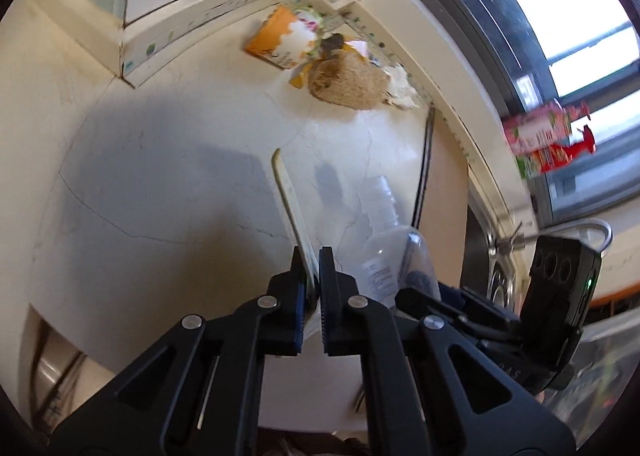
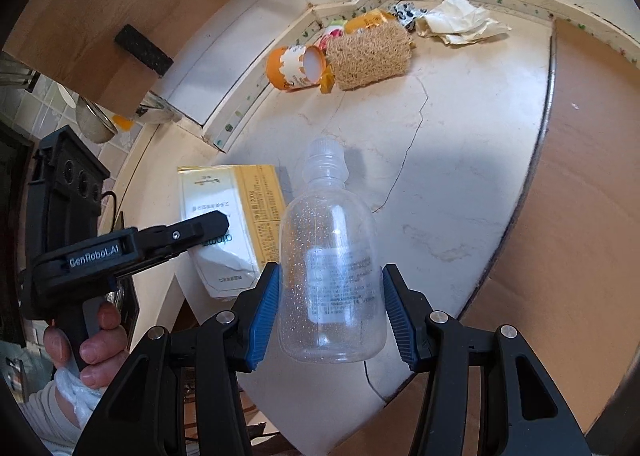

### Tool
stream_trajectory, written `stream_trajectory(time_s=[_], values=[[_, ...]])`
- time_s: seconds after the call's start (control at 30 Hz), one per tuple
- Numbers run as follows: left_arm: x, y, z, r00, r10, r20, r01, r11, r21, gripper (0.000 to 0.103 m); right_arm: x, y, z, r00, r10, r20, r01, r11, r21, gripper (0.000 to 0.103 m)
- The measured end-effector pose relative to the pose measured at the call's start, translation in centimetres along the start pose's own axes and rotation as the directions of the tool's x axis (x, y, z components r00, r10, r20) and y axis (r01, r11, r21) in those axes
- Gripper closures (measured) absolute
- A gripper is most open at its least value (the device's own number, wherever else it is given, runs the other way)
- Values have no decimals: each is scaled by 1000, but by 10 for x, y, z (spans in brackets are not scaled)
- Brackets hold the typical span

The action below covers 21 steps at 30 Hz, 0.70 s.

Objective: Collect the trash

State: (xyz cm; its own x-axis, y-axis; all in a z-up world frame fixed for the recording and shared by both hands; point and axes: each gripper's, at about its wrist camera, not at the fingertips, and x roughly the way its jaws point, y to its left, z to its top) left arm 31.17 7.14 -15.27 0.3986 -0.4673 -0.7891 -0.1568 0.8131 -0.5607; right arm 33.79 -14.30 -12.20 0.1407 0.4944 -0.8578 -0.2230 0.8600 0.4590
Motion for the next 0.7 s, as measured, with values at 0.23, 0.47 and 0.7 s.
stream_trajectory(time_s=[0.23, 0.47, 0.7], values=[[-43, -10, -28, 1000, 21, -7, -20, 990, 137, 100, -30, 21, -30, 999, -2, 54, 1, 1000, 22, 52], [-97, -6, -80, 1000, 18, -21, -11, 962, 274, 100, -59, 60, -93, 993, -16, 119, 9, 998, 59, 52], [-127, 16, -144, 998, 23, -62, 1, 932, 364, 102, -68, 97, -178, 986, -35, 165, 19, 995, 103, 52]])
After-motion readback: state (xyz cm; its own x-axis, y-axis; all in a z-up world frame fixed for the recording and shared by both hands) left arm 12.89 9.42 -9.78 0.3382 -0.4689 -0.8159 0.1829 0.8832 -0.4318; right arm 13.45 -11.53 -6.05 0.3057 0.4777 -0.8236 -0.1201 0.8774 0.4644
